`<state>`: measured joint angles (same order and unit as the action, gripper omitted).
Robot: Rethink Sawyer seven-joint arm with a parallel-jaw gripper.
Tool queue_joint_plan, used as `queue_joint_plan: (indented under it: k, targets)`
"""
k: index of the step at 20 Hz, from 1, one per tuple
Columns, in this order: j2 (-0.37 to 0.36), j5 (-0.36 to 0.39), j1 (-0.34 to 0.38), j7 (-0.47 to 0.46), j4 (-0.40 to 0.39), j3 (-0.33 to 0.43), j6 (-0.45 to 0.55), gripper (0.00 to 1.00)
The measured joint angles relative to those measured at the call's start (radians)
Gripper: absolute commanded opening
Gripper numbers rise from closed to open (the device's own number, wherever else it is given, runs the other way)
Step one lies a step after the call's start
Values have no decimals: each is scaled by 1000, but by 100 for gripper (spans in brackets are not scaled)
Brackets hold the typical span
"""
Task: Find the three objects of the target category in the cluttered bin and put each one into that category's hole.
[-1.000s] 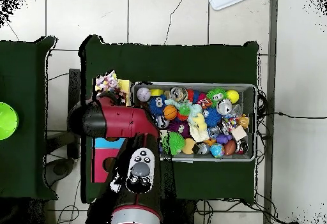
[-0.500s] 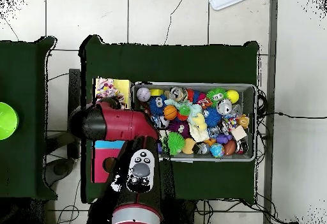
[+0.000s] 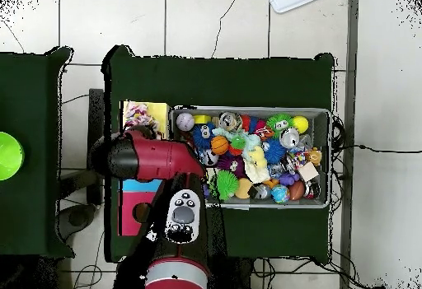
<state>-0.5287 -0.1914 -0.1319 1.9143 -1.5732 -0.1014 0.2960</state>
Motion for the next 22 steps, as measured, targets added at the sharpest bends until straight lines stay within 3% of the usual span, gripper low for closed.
queue_joint_plan:
  k: [18,19,22]
  targets:
    - [93,1,-2,0,46,1,-128,0]
    - [97,0,-11,0,55,-4,-130,100]
    - [101,-1,-21,0,64,-5,-130,100]
